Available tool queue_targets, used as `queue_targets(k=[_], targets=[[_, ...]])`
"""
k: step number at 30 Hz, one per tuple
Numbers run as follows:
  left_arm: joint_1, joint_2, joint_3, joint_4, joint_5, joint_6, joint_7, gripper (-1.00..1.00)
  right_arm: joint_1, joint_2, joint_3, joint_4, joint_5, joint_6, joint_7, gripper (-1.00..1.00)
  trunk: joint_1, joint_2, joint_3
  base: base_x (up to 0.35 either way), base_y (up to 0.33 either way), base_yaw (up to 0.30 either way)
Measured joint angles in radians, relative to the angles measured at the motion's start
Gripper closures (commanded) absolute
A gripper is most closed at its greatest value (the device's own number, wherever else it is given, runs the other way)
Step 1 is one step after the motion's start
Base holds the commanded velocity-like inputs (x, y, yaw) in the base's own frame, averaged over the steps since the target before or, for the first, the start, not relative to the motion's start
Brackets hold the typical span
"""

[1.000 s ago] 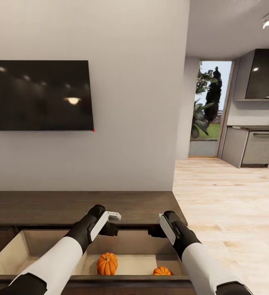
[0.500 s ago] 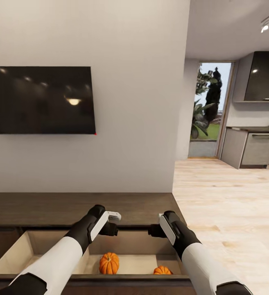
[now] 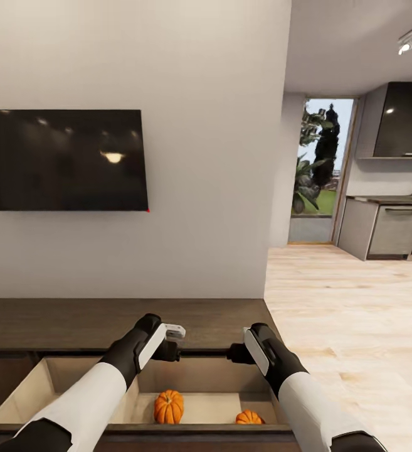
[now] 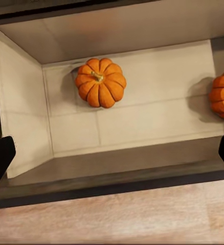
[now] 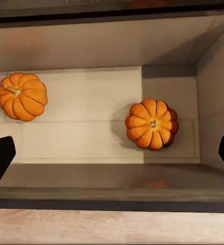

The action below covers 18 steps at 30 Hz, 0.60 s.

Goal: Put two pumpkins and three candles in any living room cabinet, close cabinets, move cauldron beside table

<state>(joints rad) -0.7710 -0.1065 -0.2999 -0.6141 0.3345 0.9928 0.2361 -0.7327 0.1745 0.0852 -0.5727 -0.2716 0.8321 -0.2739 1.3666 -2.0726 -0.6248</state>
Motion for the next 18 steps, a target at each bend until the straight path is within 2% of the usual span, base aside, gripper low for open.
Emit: queue_targets(k=[13,18], targets=[[0.0,0.0,0.0,0.0,0.0,0.0,0.0,-1.0,0.0,0.0,0.0,0.0,0.0,0.0,0.0,-1.0,-0.05,0.091,0.041,-0.135,0.029,0.0],[0.0,0.0,0.0,0.0,0.0,0.0,0.0,-1.0,0.0,0.0,0.0,0.0,0.0,0.0,0.0,-1.0,-0.069,0.126,0.056,-0.238,0.002,0.0]])
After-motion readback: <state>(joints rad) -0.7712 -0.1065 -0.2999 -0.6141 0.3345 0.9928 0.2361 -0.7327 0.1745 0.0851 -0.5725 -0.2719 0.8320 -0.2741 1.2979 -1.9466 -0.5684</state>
